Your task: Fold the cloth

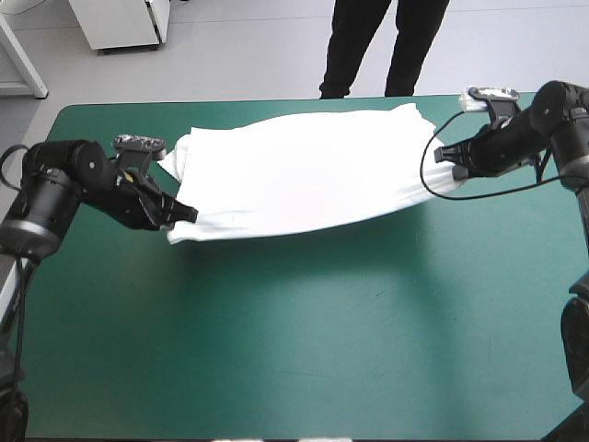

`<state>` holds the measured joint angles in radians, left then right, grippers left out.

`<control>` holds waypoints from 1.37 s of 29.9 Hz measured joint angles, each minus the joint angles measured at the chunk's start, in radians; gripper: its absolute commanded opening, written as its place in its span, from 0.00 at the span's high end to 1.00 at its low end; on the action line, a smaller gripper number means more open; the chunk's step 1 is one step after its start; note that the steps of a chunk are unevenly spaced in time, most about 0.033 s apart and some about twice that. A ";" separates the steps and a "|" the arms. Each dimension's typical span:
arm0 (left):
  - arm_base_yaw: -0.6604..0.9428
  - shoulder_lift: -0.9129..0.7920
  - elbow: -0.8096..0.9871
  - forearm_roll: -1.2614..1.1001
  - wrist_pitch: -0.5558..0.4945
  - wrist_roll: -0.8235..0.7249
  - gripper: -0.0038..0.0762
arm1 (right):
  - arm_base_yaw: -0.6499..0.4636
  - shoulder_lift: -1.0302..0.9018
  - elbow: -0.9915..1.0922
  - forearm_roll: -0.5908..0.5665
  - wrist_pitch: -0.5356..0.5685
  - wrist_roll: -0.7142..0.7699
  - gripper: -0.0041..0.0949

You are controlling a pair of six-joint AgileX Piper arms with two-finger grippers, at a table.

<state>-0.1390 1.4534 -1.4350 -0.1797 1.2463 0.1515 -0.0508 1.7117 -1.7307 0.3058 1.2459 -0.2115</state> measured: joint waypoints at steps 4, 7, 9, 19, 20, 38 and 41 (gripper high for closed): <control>-0.035 -0.137 0.175 0.006 -0.002 0.007 0.98 | 0.000 -0.110 0.242 -0.014 -0.004 -0.018 0.97; -0.077 -0.241 0.281 0.006 -0.004 0.008 0.98 | 0.004 -0.196 0.409 -0.047 -0.011 -0.027 0.97; -0.101 -0.299 0.349 0.013 -0.004 0.000 0.98 | 0.019 -0.265 0.500 -0.080 -0.012 -0.029 0.97; -0.120 -0.502 0.617 0.015 -0.004 -0.019 0.98 | 0.160 -0.600 0.810 -0.189 -0.012 0.052 0.97; -0.120 -0.518 0.625 0.004 -0.005 -0.019 0.98 | 0.160 -0.625 0.838 -0.191 -0.012 0.059 0.97; -0.127 -0.743 0.888 -0.099 -0.010 -0.056 0.98 | 0.161 -0.880 1.200 -0.196 -0.024 0.102 0.97; -0.127 -0.771 0.918 -0.089 -0.011 -0.061 0.98 | 0.161 -0.881 1.212 -0.197 -0.027 0.102 0.97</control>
<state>-0.2658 0.6822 -0.5171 -0.2688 1.2349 0.0902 0.1100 0.8309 -0.5187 0.1085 1.2192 -0.1093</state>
